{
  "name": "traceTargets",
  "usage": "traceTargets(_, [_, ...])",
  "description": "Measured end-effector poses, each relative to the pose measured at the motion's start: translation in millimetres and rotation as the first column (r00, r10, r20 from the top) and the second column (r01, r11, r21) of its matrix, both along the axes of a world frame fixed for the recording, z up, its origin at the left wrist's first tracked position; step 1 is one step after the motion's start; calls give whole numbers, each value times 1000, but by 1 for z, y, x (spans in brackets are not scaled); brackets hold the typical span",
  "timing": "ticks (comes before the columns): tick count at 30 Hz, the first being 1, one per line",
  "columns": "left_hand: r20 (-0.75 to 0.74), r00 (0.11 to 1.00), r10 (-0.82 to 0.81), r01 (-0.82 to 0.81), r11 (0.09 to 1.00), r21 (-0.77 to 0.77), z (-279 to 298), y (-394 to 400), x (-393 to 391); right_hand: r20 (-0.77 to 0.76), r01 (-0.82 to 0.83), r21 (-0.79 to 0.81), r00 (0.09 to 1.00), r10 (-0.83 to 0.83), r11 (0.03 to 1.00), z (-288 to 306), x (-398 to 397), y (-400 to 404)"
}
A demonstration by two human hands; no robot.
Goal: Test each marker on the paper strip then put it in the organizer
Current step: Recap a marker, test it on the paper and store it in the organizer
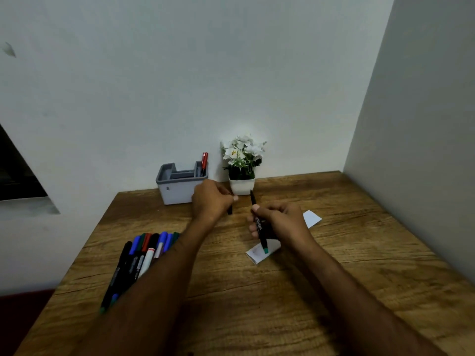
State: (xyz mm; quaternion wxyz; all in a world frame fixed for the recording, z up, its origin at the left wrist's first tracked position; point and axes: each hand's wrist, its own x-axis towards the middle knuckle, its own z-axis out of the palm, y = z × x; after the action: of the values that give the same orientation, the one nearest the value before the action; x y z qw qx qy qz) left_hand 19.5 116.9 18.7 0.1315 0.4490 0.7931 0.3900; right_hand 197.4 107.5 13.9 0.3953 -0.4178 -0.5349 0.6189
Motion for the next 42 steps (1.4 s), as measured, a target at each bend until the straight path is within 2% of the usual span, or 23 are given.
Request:
traceTargets(2, [-131, 991, -19, 17, 1000, -15, -10, 1, 3, -52, 2, 9, 999, -1, 1000, 2, 5, 0])
traceTargets(5, [-229, 973, -42, 27, 997, -68, -22, 1, 5, -119, 15, 12, 993, -13, 1000, 1, 12, 2])
traceTargets(10, [-319, 946, -56, 21, 993, -113, -37, 1, 5, -341, 29, -40, 939, -41, 999, -5, 13, 7])
traceTargets(13, [-345, 937, -47, 29, 998, -58, -37, -5, 11, -343, 61, 7, 938, -55, 998, -11, 15, 10])
traceTargets(16, [-427, 904, -15, 57, 995, 86, -38, -18, 22, -292, 125, 35, 950, -110, 991, -15, 20, 11])
traceTargets(18, [-429, 901, -62, 126, 984, 123, -41, -32, 33, -234, 154, 73, 963, -133, 985, -18, 24, 12])
traceTargets(22, [-385, 865, -321, 345, 939, -8, -53, -63, 50, -159, 205, 145, 970, -182, 968, -29, 32, 12])
traceTargets(26, [-380, 807, -453, 432, 890, -144, -60, -73, 50, -99, 215, 283, 976, -195, 934, -38, 34, 6])
traceTargets(28, [-390, 791, -472, 444, 881, -166, -60, -74, 50, -41, 153, 358, 988, -149, 921, -41, 34, 4])
traceTargets(33, [-427, 748, -509, 444, 861, -249, -63, -76, 51, 163, 49, 412, 978, -127, 910, -48, 31, 5])
traceTargets(42, [-427, 734, -528, 447, 849, -281, -68, -73, 48, 338, -62, 493, 933, -125, 868, -48, 34, 7])
